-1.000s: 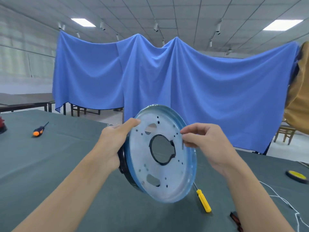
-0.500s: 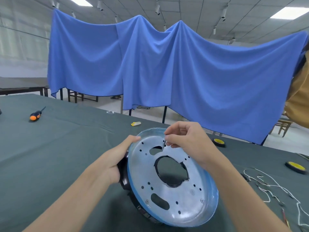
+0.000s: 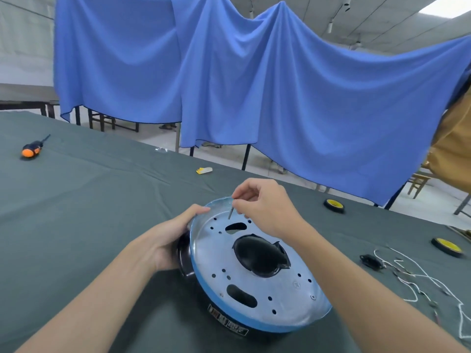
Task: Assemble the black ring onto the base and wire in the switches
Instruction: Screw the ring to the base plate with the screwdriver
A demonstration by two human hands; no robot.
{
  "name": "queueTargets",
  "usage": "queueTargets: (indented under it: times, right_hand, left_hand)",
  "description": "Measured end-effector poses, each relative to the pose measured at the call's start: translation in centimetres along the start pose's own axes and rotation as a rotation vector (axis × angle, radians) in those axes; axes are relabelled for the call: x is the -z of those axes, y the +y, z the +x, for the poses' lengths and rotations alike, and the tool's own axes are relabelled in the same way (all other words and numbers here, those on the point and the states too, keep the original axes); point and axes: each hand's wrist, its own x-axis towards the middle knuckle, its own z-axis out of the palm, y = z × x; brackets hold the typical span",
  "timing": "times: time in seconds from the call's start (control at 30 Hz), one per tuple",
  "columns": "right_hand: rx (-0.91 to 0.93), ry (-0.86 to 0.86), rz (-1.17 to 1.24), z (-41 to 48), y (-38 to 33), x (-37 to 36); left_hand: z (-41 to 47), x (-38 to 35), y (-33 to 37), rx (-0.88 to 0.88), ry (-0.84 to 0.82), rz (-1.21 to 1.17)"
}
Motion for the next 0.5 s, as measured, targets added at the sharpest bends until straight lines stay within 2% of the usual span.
queueTargets:
  times: [0.5]
  right_hand:
    - [0.073, -0.151, -0.208, 3.2, 1.3, -2.9]
  left_hand:
    - [1.2, 1.4, -0.9, -0.022, -0.106, 0.034]
